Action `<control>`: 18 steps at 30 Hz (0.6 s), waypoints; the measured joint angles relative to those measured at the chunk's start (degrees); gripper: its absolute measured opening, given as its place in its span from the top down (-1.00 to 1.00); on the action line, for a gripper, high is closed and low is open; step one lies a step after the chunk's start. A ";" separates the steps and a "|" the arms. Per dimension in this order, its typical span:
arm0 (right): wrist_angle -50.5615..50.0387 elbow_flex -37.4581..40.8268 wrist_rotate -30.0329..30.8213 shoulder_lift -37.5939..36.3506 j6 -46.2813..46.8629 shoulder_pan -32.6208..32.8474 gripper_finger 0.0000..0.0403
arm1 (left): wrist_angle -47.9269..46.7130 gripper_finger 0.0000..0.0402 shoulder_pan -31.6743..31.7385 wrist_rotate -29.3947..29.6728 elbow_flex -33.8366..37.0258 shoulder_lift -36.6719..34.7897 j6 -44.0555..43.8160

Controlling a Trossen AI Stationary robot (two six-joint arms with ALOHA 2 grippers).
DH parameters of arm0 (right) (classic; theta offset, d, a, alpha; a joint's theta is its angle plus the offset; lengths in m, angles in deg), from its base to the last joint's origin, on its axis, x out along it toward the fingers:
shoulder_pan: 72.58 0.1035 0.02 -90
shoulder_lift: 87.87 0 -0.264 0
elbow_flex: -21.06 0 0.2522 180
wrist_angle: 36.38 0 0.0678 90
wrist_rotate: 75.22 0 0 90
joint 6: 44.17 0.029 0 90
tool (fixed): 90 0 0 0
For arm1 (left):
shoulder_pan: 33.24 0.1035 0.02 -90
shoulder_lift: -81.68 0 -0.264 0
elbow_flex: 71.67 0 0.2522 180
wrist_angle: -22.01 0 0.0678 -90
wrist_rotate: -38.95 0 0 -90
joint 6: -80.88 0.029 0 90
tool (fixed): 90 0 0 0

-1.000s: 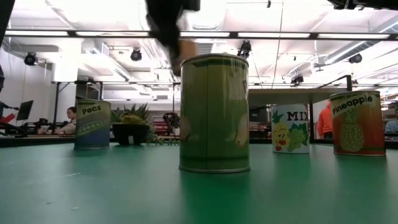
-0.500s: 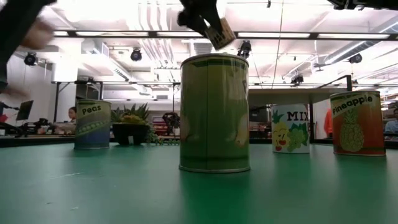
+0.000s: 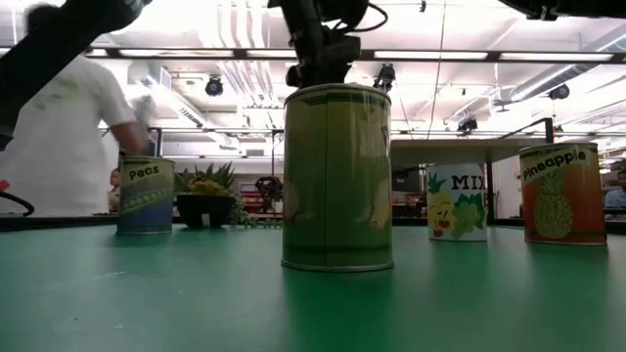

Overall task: Pick and place cans onto a shelf
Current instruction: Put the canned black beans on the shelf

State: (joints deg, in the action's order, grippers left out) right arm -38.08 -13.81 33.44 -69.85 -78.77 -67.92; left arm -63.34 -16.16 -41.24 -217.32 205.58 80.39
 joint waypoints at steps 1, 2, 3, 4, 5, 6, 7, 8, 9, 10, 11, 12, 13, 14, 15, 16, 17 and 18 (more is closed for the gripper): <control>0.02 0.00 0.00 0.00 0.02 0.00 0.94 | 0.29 -0.38 0.00 0.00 0.00 0.00 0.00; 0.01 0.00 -0.01 0.00 0.01 0.00 0.94 | 0.52 -0.40 0.00 0.05 0.00 0.00 0.00; -0.01 0.00 0.00 0.00 -0.01 0.00 0.94 | 0.64 -0.41 0.00 0.07 0.00 0.00 0.00; 0.01 0.00 -0.02 0.00 -0.01 0.00 0.94 | 0.70 -0.43 0.00 0.07 0.01 0.03 0.00; 0.02 0.00 -0.02 0.00 0.02 0.00 0.94 | 0.86 -0.45 0.00 0.07 0.04 0.04 0.00; 0.02 0.00 -0.02 0.00 0.03 0.00 0.94 | 1.10 -0.46 -0.02 0.07 0.04 0.07 0.00; 0.02 0.00 -0.02 0.00 0.02 0.00 0.94 | 1.10 -0.48 -0.02 0.09 0.04 0.07 0.00; 0.01 0.00 -0.02 0.00 0.02 0.00 0.94 | 1.10 -0.49 -0.01 0.11 0.04 0.04 0.00; 0.02 0.00 -0.02 0.00 0.03 0.00 0.94 | 1.17 -0.50 0.00 0.13 0.04 0.04 0.00; 0.02 0.00 -0.02 0.00 0.03 0.00 0.94 | 1.23 -0.51 0.00 0.13 0.04 0.04 0.03; 0.00 0.00 -0.02 0.00 0.02 0.00 0.94 | 1.37 -0.51 0.00 0.14 0.04 0.04 0.19; -0.01 0.00 -0.02 0.00 0.01 0.00 0.94 | 1.58 -0.51 0.00 0.14 0.04 0.04 0.34; -0.03 0.00 -0.02 0.00 -0.01 0.00 0.94 | 1.71 -0.51 0.00 0.13 0.04 0.04 0.42; -0.03 0.00 -0.02 0.00 -0.01 0.00 0.94 | 1.75 -0.51 0.00 0.13 0.04 0.04 0.42; -0.03 0.00 0.00 0.00 -0.03 0.00 0.94 | 1.83 -0.51 0.00 0.13 0.04 0.04 0.42; -0.03 0.00 0.00 0.00 -0.05 0.00 0.94 | 1.88 -0.51 0.00 0.15 0.04 0.04 0.42; -0.05 0.00 0.00 0.00 -0.07 0.00 0.94 | 1.92 -0.51 0.00 0.15 0.04 0.04 0.42; -0.06 0.00 0.00 0.00 -0.09 0.00 0.94 | 1.94 -0.51 0.00 0.15 0.04 0.04 0.42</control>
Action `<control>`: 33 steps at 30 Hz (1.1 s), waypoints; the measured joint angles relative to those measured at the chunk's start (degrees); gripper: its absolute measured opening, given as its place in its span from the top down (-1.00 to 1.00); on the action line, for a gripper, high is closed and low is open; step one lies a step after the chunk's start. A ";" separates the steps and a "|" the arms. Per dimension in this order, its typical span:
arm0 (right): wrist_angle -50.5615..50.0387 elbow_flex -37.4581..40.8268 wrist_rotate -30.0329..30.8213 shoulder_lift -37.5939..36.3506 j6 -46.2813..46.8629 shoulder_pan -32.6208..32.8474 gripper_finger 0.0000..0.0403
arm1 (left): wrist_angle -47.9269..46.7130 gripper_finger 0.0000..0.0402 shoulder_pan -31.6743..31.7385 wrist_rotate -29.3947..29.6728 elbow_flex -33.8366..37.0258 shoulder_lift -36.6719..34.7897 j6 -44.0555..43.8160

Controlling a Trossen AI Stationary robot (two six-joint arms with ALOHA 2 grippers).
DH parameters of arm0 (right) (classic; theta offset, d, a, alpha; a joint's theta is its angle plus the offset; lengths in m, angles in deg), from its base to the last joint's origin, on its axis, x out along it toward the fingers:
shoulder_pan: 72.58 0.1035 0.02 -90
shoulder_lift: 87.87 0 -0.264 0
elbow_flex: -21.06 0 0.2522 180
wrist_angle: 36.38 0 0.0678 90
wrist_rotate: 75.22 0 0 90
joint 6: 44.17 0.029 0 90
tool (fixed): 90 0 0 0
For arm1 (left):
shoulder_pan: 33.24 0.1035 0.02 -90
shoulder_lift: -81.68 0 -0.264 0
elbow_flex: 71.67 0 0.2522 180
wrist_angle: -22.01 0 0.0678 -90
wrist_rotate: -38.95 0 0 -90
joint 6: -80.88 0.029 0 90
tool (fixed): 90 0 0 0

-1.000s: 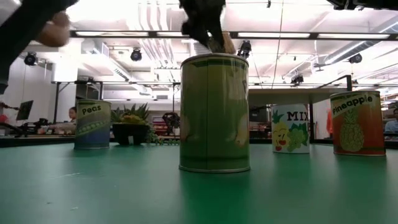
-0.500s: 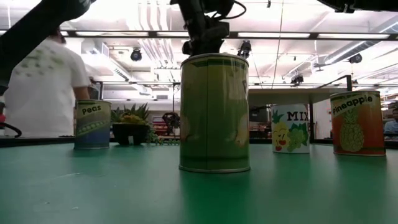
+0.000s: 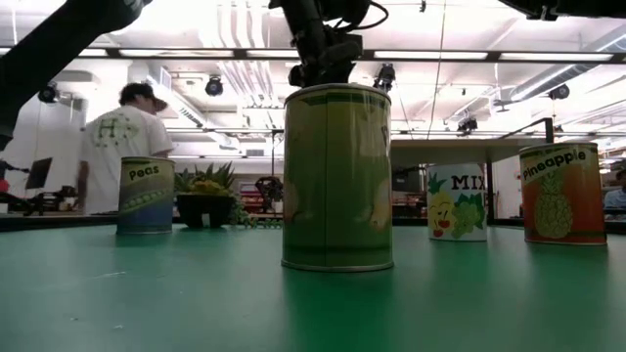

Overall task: Pick and place cans onto a shelf
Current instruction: Put the canned black beans on the shelf

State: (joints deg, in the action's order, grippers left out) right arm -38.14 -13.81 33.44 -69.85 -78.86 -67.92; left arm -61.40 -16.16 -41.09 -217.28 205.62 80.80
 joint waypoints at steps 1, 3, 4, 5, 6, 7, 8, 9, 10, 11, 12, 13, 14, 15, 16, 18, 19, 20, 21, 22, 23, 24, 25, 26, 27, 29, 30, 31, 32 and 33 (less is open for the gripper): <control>-0.01 0.00 0.00 0.00 0.00 0.00 0.94 | 0.06 -0.51 0.00 0.00 0.00 0.00 0.00; -0.01 0.00 0.01 0.00 -0.02 0.01 0.94 | 0.07 -0.51 0.00 0.00 -0.33 0.00 0.00; -0.03 0.00 0.02 0.00 -0.02 0.00 0.94 | 0.08 -0.51 0.00 0.00 -0.63 0.00 0.01; -0.06 0.00 0.17 0.00 -0.02 0.00 0.94 | -0.06 -0.51 -0.04 -0.01 -1.20 0.00 0.08; -0.06 0.00 0.68 0.00 -0.04 0.00 0.94 | -0.15 -0.51 -0.17 0.00 -1.98 0.00 0.26; -0.14 0.00 0.99 0.00 -0.04 0.00 0.94 | -0.26 -0.51 -0.40 0.00 -2.91 -0.01 0.60; -0.20 0.00 1.11 0.00 -0.04 0.01 0.94 | 0.21 -0.52 -0.65 0.00 -3.18 -0.31 1.10; -0.21 0.00 1.16 0.00 -0.07 0.00 0.94 | 1.07 -0.51 -0.83 -0.02 -2.85 -1.03 1.86; -0.21 0.00 1.15 0.00 -0.07 0.00 0.94 | 1.41 -0.51 -0.93 -0.06 -2.61 -1.51 2.79; -0.23 0.00 1.11 0.00 -0.04 0.02 0.94 | 1.37 -0.49 -0.98 -0.15 -2.58 -1.72 3.64; -0.19 0.00 1.11 0.00 -0.04 0.02 0.94 | 1.32 -0.46 -1.01 -0.25 -2.58 -1.81 4.09; -0.21 0.00 1.11 0.00 -0.06 0.02 0.94 | 1.16 -0.42 -0.99 -0.24 -2.58 -1.81 4.34; -0.21 0.00 1.10 0.00 -0.06 0.02 0.94 | 1.12 -0.36 -0.92 -0.23 -2.53 -1.64 4.60; -0.21 0.00 1.09 0.00 -0.04 0.02 0.94 | 1.17 -0.28 -0.90 -0.22 -2.48 -1.36 4.99; -0.21 0.00 1.08 0.00 -0.05 0.02 0.94 | 1.34 -0.19 -0.81 -0.18 -2.38 -1.05 5.43; -0.21 0.00 1.07 0.00 -0.04 0.02 0.94 | 2.38 0.03 -0.68 0.07 -2.38 -0.38 6.27; -0.21 0.00 1.05 0.00 -0.04 0.02 0.94 | 2.52 0.16 -0.68 0.04 -2.38 0.02 6.63; -0.23 0.00 1.05 0.00 -0.04 0.02 0.94 | 2.65 0.29 -0.68 0.03 -2.38 0.48 7.03; -0.21 0.00 1.05 0.00 -0.06 0.02 0.94 | 2.70 0.43 -0.65 0.04 -2.38 0.81 7.30; -0.23 0.00 1.03 0.00 -0.07 0.02 0.94 | 2.67 0.56 -0.61 0.04 -2.38 1.22 7.51; -0.21 0.00 1.01 0.00 -0.08 0.02 0.94 | 2.68 0.69 -0.51 0.04 -2.38 1.58 7.54; -0.23 0.00 1.01 0.00 -0.29 0.02 0.94 | 2.74 0.81 -0.49 0.04 -2.36 2.01 7.55; -0.23 0.00 1.01 0.00 -0.39 0.02 0.94 | 3.13 0.90 -0.42 0.05 -2.36 2.36 7.54; -0.23 0.00 0.98 0.00 -0.39 0.02 0.94 | 3.42 0.95 -0.33 0.06 -2.37 2.55 7.54; -0.25 0.00 1.00 0.00 -0.39 0.02 0.94 | 3.50 0.95 -0.26 0.05 -2.39 2.88 7.54; -0.25 0.00 1.00 0.00 -0.44 0.02 0.94 | 3.99 0.89 -0.04 0.45 -2.49 3.39 7.49; -0.27 0.00 0.98 0.02 -0.46 0.02 0.94 | 4.39 0.86 0.00 1.51 -2.55 3.65 7.11; -0.23 0.00 1.01 0.00 -0.46 0.02 0.94 | 4.80 0.85 0.09 3.22 -2.56 3.77 6.76; -0.28 0.00 0.98 0.00 -0.46 0.02 0.94 | 4.99 0.84 0.15 5.57 -2.56 3.95 6.41; -0.25 0.00 0.98 0.01 -0.46 0.02 0.94 | 5.03 0.84 0.24 7.87 -2.54 4.08 5.95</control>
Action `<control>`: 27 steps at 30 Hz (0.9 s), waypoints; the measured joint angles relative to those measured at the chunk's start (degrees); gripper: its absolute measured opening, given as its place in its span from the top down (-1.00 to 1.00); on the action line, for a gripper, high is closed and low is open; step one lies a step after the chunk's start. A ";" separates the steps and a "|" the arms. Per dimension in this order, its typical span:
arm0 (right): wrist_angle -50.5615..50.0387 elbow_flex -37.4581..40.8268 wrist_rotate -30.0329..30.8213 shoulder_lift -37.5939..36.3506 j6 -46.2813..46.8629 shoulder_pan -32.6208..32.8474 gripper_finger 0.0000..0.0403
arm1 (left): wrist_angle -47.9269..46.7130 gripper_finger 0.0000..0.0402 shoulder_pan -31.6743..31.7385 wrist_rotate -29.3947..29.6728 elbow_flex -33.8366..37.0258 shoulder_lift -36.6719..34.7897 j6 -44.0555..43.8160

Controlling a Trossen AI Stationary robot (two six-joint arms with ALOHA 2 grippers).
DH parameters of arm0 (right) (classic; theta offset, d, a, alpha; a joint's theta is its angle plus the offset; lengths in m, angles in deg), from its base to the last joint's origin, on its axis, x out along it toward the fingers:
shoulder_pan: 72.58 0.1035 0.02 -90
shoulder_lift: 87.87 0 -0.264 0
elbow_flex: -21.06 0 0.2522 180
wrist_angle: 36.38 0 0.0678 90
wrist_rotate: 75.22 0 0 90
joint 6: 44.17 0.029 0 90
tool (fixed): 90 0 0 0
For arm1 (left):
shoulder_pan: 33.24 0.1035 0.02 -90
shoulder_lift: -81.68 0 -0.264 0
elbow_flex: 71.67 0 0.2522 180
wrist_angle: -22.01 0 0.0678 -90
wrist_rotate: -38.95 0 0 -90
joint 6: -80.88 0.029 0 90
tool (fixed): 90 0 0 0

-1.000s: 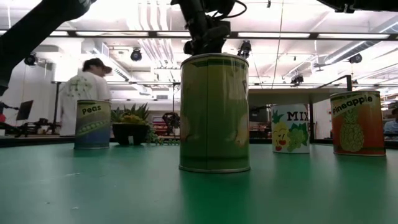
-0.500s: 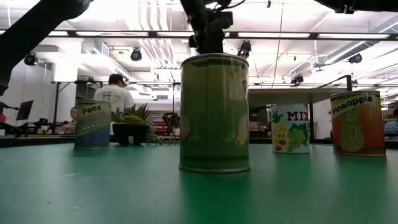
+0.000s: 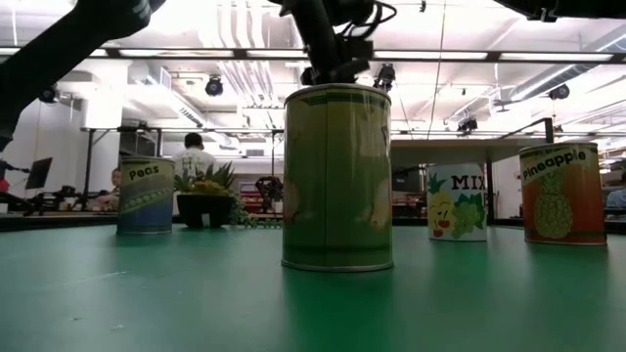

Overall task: Pick and place cans onto a shelf
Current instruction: Put the canned black beans on the shelf

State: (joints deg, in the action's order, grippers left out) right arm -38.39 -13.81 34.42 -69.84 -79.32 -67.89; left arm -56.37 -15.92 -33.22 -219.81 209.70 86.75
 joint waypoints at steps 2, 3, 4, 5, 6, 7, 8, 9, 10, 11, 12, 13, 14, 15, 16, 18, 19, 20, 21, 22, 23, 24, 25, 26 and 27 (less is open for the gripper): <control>0.00 0.00 0.00 0.01 0.00 0.00 0.94 | 0.17 0.85 0.43 3.73 0.04 0.13 -0.71; -0.02 0.00 0.00 0.01 0.00 0.00 0.94 | 0.32 0.86 0.76 4.89 0.07 0.18 -1.03; 0.00 0.00 0.02 0.01 0.00 0.00 0.94 | 0.71 0.88 1.07 5.36 0.12 0.20 -1.34; 0.00 0.00 0.00 0.01 0.00 -0.01 0.94 | 1.20 0.89 1.41 5.52 0.14 0.24 -1.59; 0.00 0.00 0.00 0.01 0.00 0.00 0.94 | 1.64 0.91 1.81 5.56 0.15 0.28 -1.92; 0.00 0.00 0.02 0.01 0.00 0.00 0.94 | 1.84 0.92 2.20 5.57 0.15 0.31 -2.07; 0.00 0.00 0.01 0.01 0.00 0.00 0.94 | 1.98 0.94 2.57 5.55 0.15 0.31 -2.31; 0.00 0.00 0.00 0.00 0.00 0.00 0.94 | 2.05 0.96 2.99 5.53 0.16 0.31 -2.54; 0.00 0.00 0.02 0.01 0.00 0.00 0.94 | 2.12 0.97 3.47 5.53 0.17 0.31 -3.11; 0.00 0.00 0.02 0.01 0.00 0.00 0.94 | 2.15 0.98 3.93 5.55 0.17 0.31 -3.72; 0.00 0.00 0.02 0.01 0.00 0.00 0.94 | 2.18 0.99 4.28 5.55 0.17 0.31 -4.20; 0.00 0.00 0.02 0.01 0.00 0.00 0.94 | 2.19 0.99 4.60 5.57 0.17 0.31 -4.67; 0.00 0.00 0.02 0.01 0.00 -0.01 0.94 | 2.24 0.99 4.84 5.65 0.17 0.31 -4.87; -0.02 0.00 0.02 0.01 -0.02 0.00 0.94 | 2.30 0.99 4.91 5.66 0.17 0.31 -4.90; -0.02 0.00 0.02 0.01 -0.19 0.00 0.94 | 2.42 0.99 4.92 5.67 0.17 0.31 -4.88; -0.36 0.00 0.02 0.01 -0.42 -0.01 0.94 | 3.13 0.99 4.85 5.64 0.17 0.31 -4.42; -0.60 0.00 0.04 0.01 -0.50 0.00 0.94 | 3.44 0.99 4.81 5.64 0.17 0.33 -4.08; -0.82 0.00 0.06 0.01 -0.68 -0.02 0.94 | 3.81 0.99 4.62 5.60 0.17 0.35 -3.86; -0.94 0.00 0.11 0.01 -0.73 0.00 0.94 | 4.16 0.99 4.47 5.58 0.17 0.36 -3.69; -0.94 0.00 0.11 0.01 -0.74 0.00 0.94 | 4.36 0.99 4.25 5.56 0.17 0.36 -3.53; -0.92 0.00 0.13 0.01 -0.76 -0.02 0.94 | 4.42 0.99 4.07 5.52 0.17 0.32 -3.48; -0.91 0.00 0.13 0.01 -0.78 0.00 0.94 | 4.40 0.99 3.85 5.45 0.17 0.30 -3.44; -0.92 0.00 0.13 0.00 -0.82 0.00 0.94 | 4.38 0.99 3.71 5.44 0.17 0.22 -3.43; -0.92 0.00 0.13 0.01 -0.83 0.00 0.94 | 4.24 0.99 3.59 5.44 0.17 0.10 -3.41; -0.92 0.00 0.13 0.01 -0.85 0.00 0.94 | 4.03 0.99 3.43 5.44 0.17 -0.03 -3.41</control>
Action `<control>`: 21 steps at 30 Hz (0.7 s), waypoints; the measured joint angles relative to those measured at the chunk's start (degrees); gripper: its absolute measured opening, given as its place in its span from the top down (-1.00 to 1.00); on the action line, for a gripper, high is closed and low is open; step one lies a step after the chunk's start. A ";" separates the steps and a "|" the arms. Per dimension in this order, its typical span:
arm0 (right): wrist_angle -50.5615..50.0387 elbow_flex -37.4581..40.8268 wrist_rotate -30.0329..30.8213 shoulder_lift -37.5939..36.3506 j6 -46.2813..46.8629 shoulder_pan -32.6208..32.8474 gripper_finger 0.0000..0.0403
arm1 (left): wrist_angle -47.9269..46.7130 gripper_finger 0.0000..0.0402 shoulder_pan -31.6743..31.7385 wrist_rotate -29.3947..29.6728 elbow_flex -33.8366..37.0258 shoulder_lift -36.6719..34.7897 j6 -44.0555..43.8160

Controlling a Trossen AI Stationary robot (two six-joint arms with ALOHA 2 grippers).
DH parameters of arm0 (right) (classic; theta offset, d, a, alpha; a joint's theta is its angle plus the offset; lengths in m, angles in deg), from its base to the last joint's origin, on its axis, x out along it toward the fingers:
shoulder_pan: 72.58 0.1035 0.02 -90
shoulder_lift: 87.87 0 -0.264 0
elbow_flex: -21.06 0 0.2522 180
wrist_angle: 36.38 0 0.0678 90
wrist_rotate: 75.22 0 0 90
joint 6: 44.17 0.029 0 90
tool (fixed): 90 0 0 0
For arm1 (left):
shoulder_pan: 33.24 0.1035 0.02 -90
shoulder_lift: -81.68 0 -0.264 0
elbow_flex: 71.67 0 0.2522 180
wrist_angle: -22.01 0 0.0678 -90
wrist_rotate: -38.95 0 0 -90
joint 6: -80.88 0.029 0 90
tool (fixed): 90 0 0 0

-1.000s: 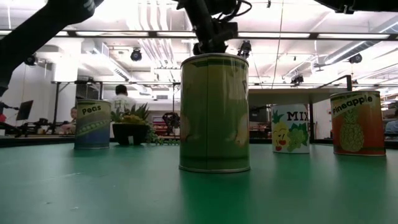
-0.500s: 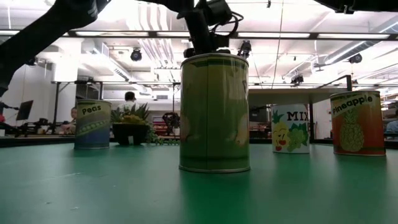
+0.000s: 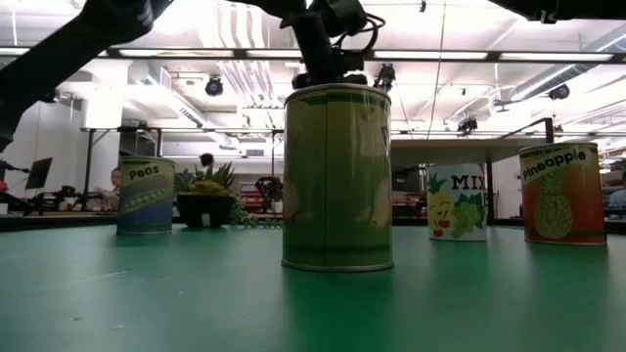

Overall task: Pick and place cans onto a shelf
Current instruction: Put the canned black beans on the shelf, then put the canned corn on the shelf

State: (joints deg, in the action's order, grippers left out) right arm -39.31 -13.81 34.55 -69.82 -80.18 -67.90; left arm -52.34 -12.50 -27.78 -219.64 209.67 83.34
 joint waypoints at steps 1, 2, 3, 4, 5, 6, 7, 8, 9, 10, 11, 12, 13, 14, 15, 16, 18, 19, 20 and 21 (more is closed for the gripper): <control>0.02 0.00 0.02 0.00 0.00 0.00 0.94 | -0.08 0.99 -0.13 0.00 0.00 -0.20 -0.02; 0.02 0.00 0.02 0.00 0.00 0.00 0.94 | -0.26 0.99 -0.33 0.00 -0.02 -0.40 -0.02; 0.02 0.00 0.02 0.00 0.00 0.00 0.94 | -0.56 0.99 -0.57 0.00 -0.02 -0.69 -0.02; 0.04 0.00 0.02 0.00 0.00 0.00 0.94 | -0.66 0.99 -0.90 0.04 -0.02 -0.98 -0.02; 0.02 0.00 0.02 0.00 0.00 0.00 0.94 | -0.71 0.99 -1.41 0.07 -0.02 -1.28 -0.01; 0.04 0.00 0.02 0.00 0.00 -0.02 0.94 | -0.85 0.99 -2.08 -0.07 -0.02 -1.71 0.05; 0.04 0.00 0.02 0.00 -0.01 0.00 0.94 | -0.94 0.99 -2.98 -0.89 -0.02 -2.11 0.53; 0.04 0.00 0.02 0.00 -0.01 0.00 0.94 | -0.93 0.99 -4.00 -2.48 -0.05 -2.50 1.45; 0.04 0.00 0.02 0.00 0.00 -0.02 0.94 | -1.12 0.99 -5.05 -4.69 -0.07 -2.99 2.61; 0.04 0.00 0.02 0.00 -0.02 0.00 0.94 | -1.37 0.99 -6.26 -6.87 -0.07 -3.26 3.63; 0.08 0.00 0.04 0.00 -0.02 0.00 0.94 | -1.36 0.99 -7.46 -8.86 -0.09 -3.54 4.63; 0.08 0.00 0.04 0.00 -0.02 0.00 0.94 | -1.41 0.99 -8.71 -11.03 -0.10 -3.68 5.73; 0.08 0.00 0.03 0.00 -0.02 0.00 0.94 | -1.59 0.99 -10.13 -12.35 -0.11 -3.76 6.71; 0.08 0.00 0.02 0.00 0.00 0.00 0.94 | -1.98 0.99 -11.51 -13.27 -0.11 -3.77 7.36; 0.08 0.00 0.02 0.00 0.14 -0.01 0.94 | -2.45 0.99 -12.91 -13.70 -0.09 -3.77 7.64; 0.08 0.00 0.01 0.00 0.27 -0.01 0.94 | -2.69 0.99 -14.26 -13.62 -0.01 -3.77 7.67; 0.08 0.00 0.00 0.00 0.37 -0.02 0.94 | -4.09 1.00 -16.58 -13.65 0.20 -3.77 7.61; 0.08 0.00 -0.02 0.00 0.41 0.00 0.94 | -4.41 1.00 -17.62 -13.64 0.59 -3.83 7.57; 0.08 0.00 -0.04 0.00 0.56 -0.01 0.94 | -4.42 1.00 -18.56 -13.61 1.05 -3.85 7.51; 0.08 0.00 -0.04 0.00 0.67 0.00 0.94 | -4.52 1.00 -19.35 -13.59 1.55 -3.86 7.36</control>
State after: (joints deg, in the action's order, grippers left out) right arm -39.22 -13.81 34.51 -69.82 -79.50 -67.89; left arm -56.87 -31.85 -41.37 -218.09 205.81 90.70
